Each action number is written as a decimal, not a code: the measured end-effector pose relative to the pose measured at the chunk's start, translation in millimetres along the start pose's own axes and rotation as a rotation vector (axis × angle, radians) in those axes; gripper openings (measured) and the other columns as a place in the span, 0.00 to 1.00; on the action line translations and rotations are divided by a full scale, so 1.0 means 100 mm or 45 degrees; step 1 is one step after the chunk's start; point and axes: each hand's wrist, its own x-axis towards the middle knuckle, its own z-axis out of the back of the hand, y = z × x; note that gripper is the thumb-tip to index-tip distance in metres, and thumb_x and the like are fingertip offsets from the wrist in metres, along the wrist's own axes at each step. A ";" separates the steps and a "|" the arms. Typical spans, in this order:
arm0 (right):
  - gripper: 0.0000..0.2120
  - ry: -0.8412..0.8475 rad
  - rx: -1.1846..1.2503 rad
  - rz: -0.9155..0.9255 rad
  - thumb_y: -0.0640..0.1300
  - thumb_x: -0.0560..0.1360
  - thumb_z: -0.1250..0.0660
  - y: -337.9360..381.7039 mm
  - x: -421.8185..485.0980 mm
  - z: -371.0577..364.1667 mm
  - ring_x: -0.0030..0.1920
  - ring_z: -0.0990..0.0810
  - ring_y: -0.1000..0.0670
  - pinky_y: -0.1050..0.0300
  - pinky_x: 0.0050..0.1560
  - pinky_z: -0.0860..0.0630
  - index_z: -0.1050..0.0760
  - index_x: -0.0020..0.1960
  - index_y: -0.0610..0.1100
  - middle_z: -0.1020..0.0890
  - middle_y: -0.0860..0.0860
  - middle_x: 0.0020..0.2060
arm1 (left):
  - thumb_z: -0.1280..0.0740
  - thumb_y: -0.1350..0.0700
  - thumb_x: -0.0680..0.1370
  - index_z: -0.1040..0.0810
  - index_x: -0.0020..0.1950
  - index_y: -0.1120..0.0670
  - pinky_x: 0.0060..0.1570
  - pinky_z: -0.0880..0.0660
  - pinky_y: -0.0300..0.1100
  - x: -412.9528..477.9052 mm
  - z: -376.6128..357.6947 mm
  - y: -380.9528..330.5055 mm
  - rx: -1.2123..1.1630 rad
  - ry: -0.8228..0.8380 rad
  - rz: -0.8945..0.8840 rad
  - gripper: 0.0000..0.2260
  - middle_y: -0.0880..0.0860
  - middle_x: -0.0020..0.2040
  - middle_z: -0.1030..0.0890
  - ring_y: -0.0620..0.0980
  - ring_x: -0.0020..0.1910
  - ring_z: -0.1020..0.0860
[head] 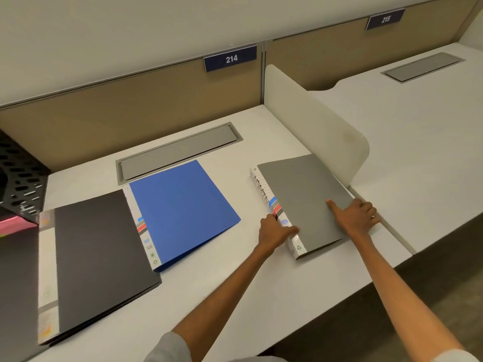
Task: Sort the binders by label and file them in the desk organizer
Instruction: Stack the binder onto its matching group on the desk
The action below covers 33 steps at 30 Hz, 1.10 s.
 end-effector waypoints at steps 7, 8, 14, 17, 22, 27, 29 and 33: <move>0.47 0.059 0.098 -0.075 0.73 0.66 0.33 0.10 -0.01 -0.01 0.65 0.32 0.33 0.38 0.65 0.38 0.33 0.66 0.34 0.29 0.34 0.64 | 0.20 0.55 0.67 0.32 0.64 0.56 0.56 0.20 0.50 0.06 0.29 0.03 -0.217 -0.063 0.048 0.31 0.56 0.60 0.22 0.54 0.55 0.19; 0.47 0.057 0.132 -0.077 0.72 0.65 0.32 0.12 -0.01 -0.03 0.65 0.31 0.33 0.39 0.64 0.37 0.33 0.65 0.34 0.28 0.34 0.64 | 0.20 0.55 0.67 0.32 0.65 0.56 0.56 0.20 0.51 0.06 0.34 0.04 -0.242 -0.078 0.049 0.32 0.56 0.60 0.21 0.54 0.55 0.19; 0.45 0.161 0.329 -0.047 0.71 0.65 0.30 0.41 -0.11 -0.12 0.62 0.27 0.34 0.40 0.65 0.32 0.31 0.66 0.36 0.27 0.36 0.62 | 0.18 0.56 0.63 0.29 0.66 0.55 0.55 0.20 0.52 0.02 0.68 0.05 -0.392 -0.254 0.029 0.35 0.55 0.56 0.18 0.52 0.51 0.17; 0.46 0.200 0.417 0.001 0.72 0.64 0.31 0.62 -0.18 -0.15 0.60 0.26 0.34 0.38 0.63 0.29 0.31 0.66 0.38 0.26 0.37 0.61 | 0.18 0.56 0.62 0.30 0.67 0.54 0.54 0.19 0.53 -0.03 0.89 0.02 -0.456 -0.337 -0.008 0.36 0.55 0.54 0.17 0.52 0.49 0.16; 0.46 0.248 0.536 0.098 0.74 0.63 0.31 1.03 -0.31 -0.17 0.58 0.24 0.35 0.40 0.59 0.25 0.30 0.65 0.39 0.25 0.38 0.59 | 0.18 0.57 0.63 0.29 0.67 0.53 0.50 0.18 0.51 -0.17 1.23 -0.08 -0.565 -0.502 -0.100 0.35 0.55 0.55 0.18 0.52 0.48 0.16; 0.46 0.318 0.575 0.165 0.75 0.64 0.33 1.41 -0.40 -0.15 0.58 0.23 0.35 0.40 0.59 0.24 0.29 0.65 0.39 0.24 0.39 0.59 | 0.19 0.57 0.64 0.30 0.68 0.52 0.46 0.17 0.48 -0.33 1.48 -0.25 -0.692 -0.614 -0.212 0.35 0.53 0.55 0.18 0.50 0.47 0.16; 0.45 0.353 0.604 0.194 0.75 0.64 0.33 1.53 -0.43 -0.14 0.57 0.23 0.36 0.40 0.59 0.24 0.28 0.64 0.39 0.23 0.39 0.58 | 0.19 0.57 0.65 0.30 0.68 0.52 0.45 0.17 0.47 -0.40 1.56 -0.34 -0.720 -0.645 -0.262 0.35 0.53 0.55 0.18 0.49 0.47 0.16; 0.42 0.408 0.650 0.273 0.74 0.66 0.34 1.73 -0.52 -0.12 0.54 0.21 0.37 0.43 0.57 0.23 0.25 0.61 0.39 0.21 0.40 0.55 | 0.19 0.55 0.66 0.29 0.68 0.51 0.47 0.17 0.50 -0.54 1.70 -0.47 -0.773 -0.698 -0.343 0.33 0.53 0.54 0.18 0.50 0.48 0.16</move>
